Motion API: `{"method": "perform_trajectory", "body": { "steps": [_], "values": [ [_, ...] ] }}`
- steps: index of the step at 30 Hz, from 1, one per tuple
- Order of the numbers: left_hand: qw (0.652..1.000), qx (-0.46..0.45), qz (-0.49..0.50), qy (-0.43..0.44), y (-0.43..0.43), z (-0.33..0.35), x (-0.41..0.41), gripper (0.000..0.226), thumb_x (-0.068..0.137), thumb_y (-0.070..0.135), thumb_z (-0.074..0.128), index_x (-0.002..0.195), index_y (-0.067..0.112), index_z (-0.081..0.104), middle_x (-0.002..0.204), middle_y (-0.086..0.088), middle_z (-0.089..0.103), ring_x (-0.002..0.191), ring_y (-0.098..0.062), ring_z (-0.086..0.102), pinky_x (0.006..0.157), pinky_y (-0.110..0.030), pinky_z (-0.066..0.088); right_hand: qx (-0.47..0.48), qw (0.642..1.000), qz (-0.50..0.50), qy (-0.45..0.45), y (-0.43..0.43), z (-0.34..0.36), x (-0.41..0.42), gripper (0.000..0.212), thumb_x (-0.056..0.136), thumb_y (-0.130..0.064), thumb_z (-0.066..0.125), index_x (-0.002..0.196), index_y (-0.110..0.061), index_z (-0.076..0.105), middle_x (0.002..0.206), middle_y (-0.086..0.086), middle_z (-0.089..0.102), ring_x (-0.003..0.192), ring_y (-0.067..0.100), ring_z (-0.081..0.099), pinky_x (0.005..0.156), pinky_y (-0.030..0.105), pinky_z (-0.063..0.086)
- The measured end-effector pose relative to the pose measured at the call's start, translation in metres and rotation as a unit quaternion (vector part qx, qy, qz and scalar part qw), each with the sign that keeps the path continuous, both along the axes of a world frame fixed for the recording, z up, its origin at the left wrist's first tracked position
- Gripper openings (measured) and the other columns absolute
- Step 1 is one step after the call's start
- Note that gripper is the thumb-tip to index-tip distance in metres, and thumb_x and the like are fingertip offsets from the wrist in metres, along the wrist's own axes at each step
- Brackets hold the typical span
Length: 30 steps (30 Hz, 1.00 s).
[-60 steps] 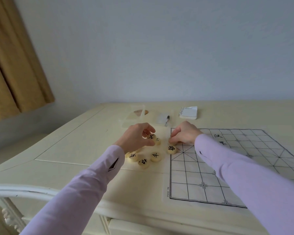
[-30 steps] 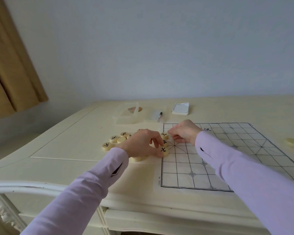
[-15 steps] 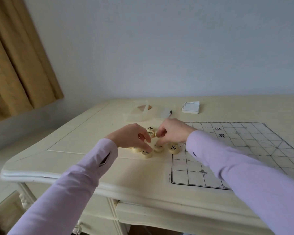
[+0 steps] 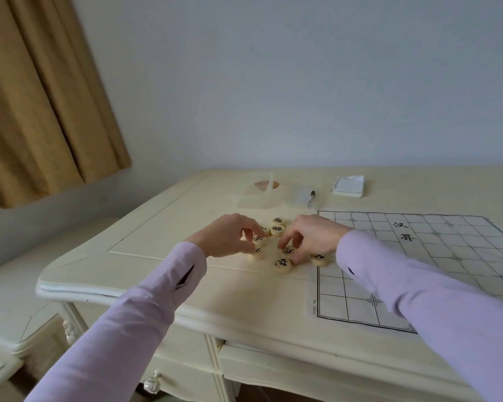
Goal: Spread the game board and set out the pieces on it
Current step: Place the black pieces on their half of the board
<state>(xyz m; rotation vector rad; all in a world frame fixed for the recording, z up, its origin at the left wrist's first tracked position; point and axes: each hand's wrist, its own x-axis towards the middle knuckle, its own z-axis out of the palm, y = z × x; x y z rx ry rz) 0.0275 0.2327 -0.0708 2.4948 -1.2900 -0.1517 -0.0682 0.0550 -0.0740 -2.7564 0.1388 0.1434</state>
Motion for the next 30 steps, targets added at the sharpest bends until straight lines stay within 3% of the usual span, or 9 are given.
{"method": "perform_trajectory", "body": {
  "steps": [3, 7, 10, 13, 17, 23, 27, 30],
  "values": [
    [0.998, 0.011, 0.034, -0.046, 0.004, 0.0, 0.007, 0.027, 0.087, 0.017, 0.064, 0.113, 0.023, 0.066, 0.092, 0.008, 0.054, 0.085, -0.011, 0.045, 0.073, -0.02, 0.033, 0.015, 1.0, -0.003, -0.017, 0.0, 0.0, 0.003, 0.047, 0.075, -0.026, 0.075, 0.121, -0.029, 0.063, 0.099, -0.004, 0.059, 0.094, 0.018, 0.061, 0.072, 0.024, 0.045],
    [0.999, 0.048, 0.011, -0.006, 0.01, -0.002, 0.007, 0.027, 0.09, 0.011, 0.056, 0.105, 0.026, 0.071, 0.097, 0.007, 0.056, 0.087, -0.01, 0.048, 0.074, -0.017, 0.033, 0.02, 0.999, -0.007, -0.037, 0.0, 0.008, 0.008, 0.04, 0.081, -0.02, 0.07, 0.12, -0.026, 0.064, 0.106, -0.004, 0.063, 0.096, 0.011, 0.057, 0.085, 0.022, 0.045],
    [0.999, 0.026, 0.024, -0.011, 0.013, -0.002, 0.012, 0.028, 0.09, 0.01, 0.053, 0.102, 0.028, 0.071, 0.095, 0.007, 0.057, 0.086, -0.01, 0.049, 0.069, -0.015, 0.035, 0.006, 0.998, -0.045, -0.053, -0.003, 0.014, 0.016, 0.033, 0.085, -0.017, 0.064, 0.118, -0.02, 0.066, 0.108, 0.0, 0.065, 0.098, 0.014, 0.057, 0.087, 0.022, 0.042],
    [0.998, -0.007, 0.059, -0.029, 0.01, -0.001, 0.019, 0.029, 0.091, 0.01, 0.052, 0.109, 0.026, 0.067, 0.091, 0.006, 0.057, 0.087, -0.014, 0.051, 0.075, -0.02, 0.039, -0.001, 0.992, -0.094, -0.079, -0.006, 0.014, 0.03, 0.028, 0.085, -0.017, 0.063, 0.113, -0.019, 0.069, 0.115, 0.002, 0.067, 0.104, 0.018, 0.06, 0.089, 0.026, 0.045],
    [0.999, 0.014, 0.041, -0.024, 0.001, -0.005, 0.021, 0.046, 0.093, 0.003, 0.039, 0.118, 0.032, 0.064, 0.095, 0.002, 0.056, 0.088, -0.014, 0.046, 0.077, -0.02, 0.035, -0.021, 0.995, -0.086, -0.035, -0.002, 0.009, 0.043, 0.045, 0.088, -0.004, 0.048, 0.124, -0.026, 0.061, 0.128, 0.003, 0.059, 0.116, 0.021, 0.055, 0.096, 0.027, 0.045],
    [0.998, 0.01, 0.047, -0.028, -0.001, -0.004, 0.03, 0.046, 0.093, 0.0, 0.038, 0.105, 0.029, 0.071, 0.105, -0.003, 0.059, 0.094, -0.012, 0.042, 0.079, -0.02, 0.032, -0.018, 0.993, -0.102, -0.05, -0.005, 0.012, 0.049, 0.049, 0.086, 0.003, 0.038, 0.105, -0.026, 0.072, 0.123, 0.004, 0.062, 0.11, 0.022, 0.058, 0.089, 0.027, 0.047],
    [0.997, -0.017, 0.053, -0.046, -0.011, -0.004, 0.032, 0.045, 0.095, 0.0, 0.037, 0.115, 0.028, 0.066, 0.096, 0.004, 0.057, 0.095, -0.013, 0.042, 0.083, -0.024, 0.037, -0.016, 0.991, -0.121, -0.058, -0.013, 0.014, 0.058, 0.05, 0.09, 0.002, 0.035, 0.126, -0.022, 0.06, 0.135, 0.006, 0.054, 0.122, 0.024, 0.052, 0.102, 0.031, 0.042],
    [0.997, -0.005, 0.043, -0.06, -0.022, -0.004, 0.035, 0.053, 0.091, -0.006, 0.034, 0.123, 0.028, 0.06, 0.102, 0.004, 0.06, 0.104, -0.017, 0.043, 0.088, -0.027, 0.039, -0.034, 0.997, -0.07, 0.002, -0.008, 0.017, 0.055, 0.061, 0.09, 0.008, 0.03, 0.142, -0.021, 0.042, 0.147, 0.002, 0.041, 0.135, 0.021, 0.039, 0.108, 0.03, 0.033]
  ]
}}
